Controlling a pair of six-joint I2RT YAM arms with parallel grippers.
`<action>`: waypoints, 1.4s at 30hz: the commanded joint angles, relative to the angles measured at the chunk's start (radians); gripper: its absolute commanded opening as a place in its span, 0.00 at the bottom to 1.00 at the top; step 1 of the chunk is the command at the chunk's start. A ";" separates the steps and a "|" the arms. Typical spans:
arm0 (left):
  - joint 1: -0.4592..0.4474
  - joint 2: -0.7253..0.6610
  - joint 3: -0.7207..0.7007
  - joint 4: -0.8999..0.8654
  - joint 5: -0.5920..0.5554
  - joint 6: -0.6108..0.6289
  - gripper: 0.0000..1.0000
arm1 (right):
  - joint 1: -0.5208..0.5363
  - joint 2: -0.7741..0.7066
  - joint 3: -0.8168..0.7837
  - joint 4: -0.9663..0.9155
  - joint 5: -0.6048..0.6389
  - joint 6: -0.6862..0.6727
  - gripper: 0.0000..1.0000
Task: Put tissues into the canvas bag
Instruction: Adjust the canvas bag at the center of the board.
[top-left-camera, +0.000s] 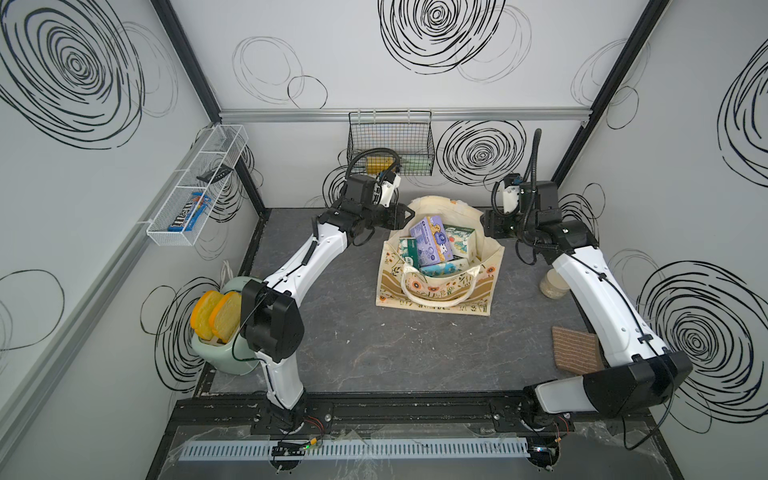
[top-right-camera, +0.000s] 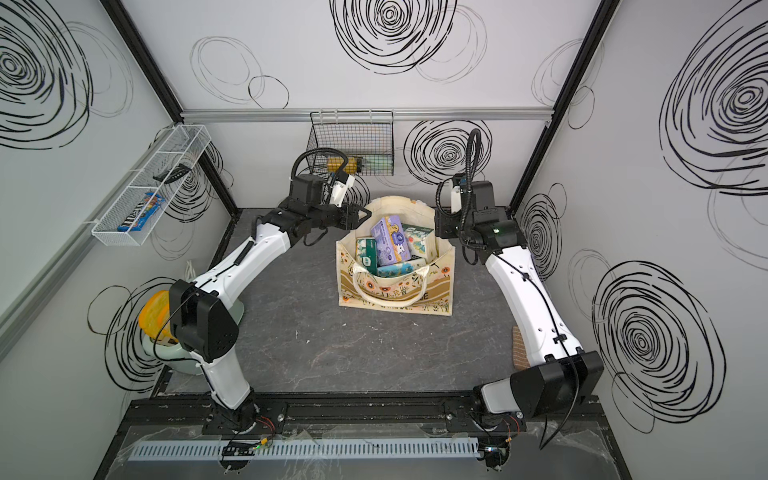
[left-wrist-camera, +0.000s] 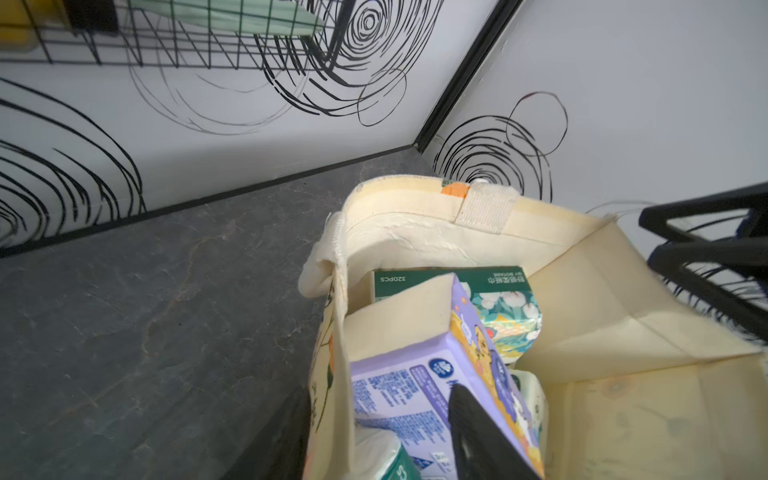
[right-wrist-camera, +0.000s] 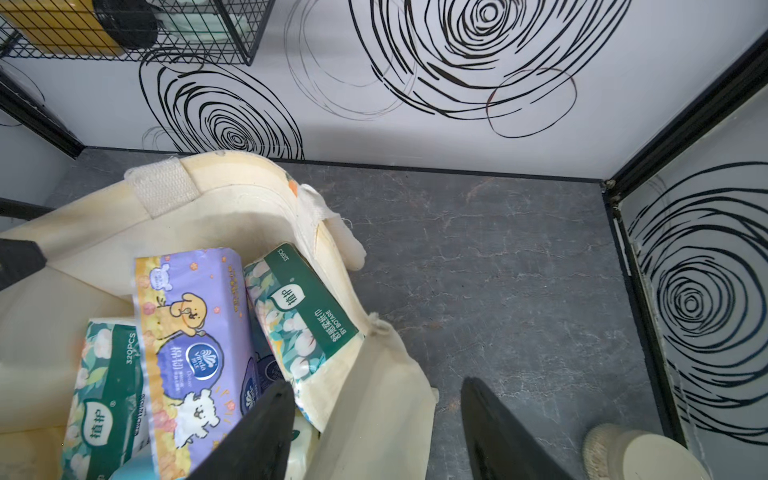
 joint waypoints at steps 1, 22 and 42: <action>0.004 0.010 0.027 -0.021 0.018 0.043 0.22 | -0.008 0.015 0.011 -0.011 -0.050 -0.004 0.62; 0.200 -0.254 -0.211 0.110 -0.015 -0.055 0.00 | -0.089 -0.065 -0.047 0.065 -0.037 0.053 0.00; 0.225 -0.268 -0.261 0.216 0.126 -0.176 0.00 | -0.123 -0.064 -0.111 0.121 -0.294 0.133 0.00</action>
